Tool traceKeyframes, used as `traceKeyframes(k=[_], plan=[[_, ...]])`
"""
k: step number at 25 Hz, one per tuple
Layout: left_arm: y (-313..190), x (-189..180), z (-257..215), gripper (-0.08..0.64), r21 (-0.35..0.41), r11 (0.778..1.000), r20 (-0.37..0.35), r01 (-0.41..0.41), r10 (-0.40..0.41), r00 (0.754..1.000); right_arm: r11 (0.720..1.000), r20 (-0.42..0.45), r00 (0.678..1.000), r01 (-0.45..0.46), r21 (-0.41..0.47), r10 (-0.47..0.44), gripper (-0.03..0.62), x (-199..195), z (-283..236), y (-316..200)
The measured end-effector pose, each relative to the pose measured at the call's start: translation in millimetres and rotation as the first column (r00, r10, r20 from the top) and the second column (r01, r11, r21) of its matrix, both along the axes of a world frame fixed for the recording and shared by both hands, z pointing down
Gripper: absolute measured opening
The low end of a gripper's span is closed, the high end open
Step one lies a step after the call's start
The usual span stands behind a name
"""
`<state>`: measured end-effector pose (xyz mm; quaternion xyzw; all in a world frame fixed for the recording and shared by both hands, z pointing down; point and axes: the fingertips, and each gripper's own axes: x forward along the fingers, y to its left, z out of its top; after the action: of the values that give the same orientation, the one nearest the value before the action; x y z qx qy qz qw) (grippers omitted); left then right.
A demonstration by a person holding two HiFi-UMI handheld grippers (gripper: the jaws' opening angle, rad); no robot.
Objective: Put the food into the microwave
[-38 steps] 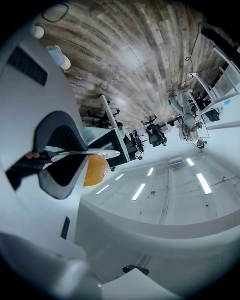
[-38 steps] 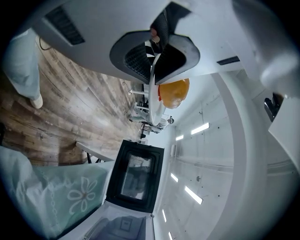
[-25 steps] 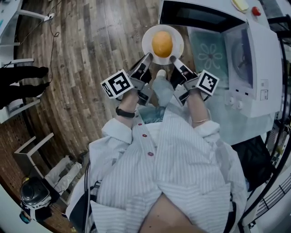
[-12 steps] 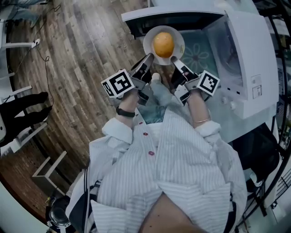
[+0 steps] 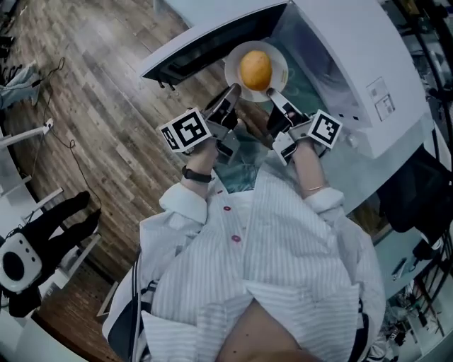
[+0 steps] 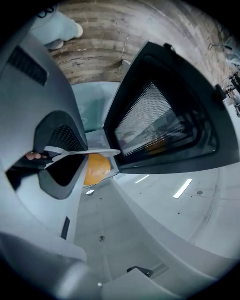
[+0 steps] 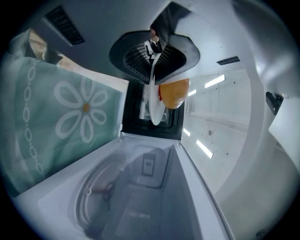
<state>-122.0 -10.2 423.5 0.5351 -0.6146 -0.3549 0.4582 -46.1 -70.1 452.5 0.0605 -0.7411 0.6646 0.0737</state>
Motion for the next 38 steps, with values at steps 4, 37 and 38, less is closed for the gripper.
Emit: traceKeyframes(k=[4, 37, 38], plan=[[-29, 10, 1, 0.028, 0.000, 0.994, -0.011, -0.106, 0.106, 0.994, 0.994, -0.007, 0.994, -0.112, 0.002, 0.113, 0.044, 16, 0, -21], [-120, 78, 17, 0.028, -0.015, 0.708, -0.053, -0.706, 0.704, 0.708, 0.695, -0.079, 0.691, -0.718, 0.034, 0.718, 0.044, 101, 14, -47], [-120, 77, 18, 0.028, -0.021, 0.713, -0.049, -0.701, 0.700, 0.713, 0.700, -0.077, 0.696, -0.714, 0.035, 0.714, 0.044, 100, 14, -48]])
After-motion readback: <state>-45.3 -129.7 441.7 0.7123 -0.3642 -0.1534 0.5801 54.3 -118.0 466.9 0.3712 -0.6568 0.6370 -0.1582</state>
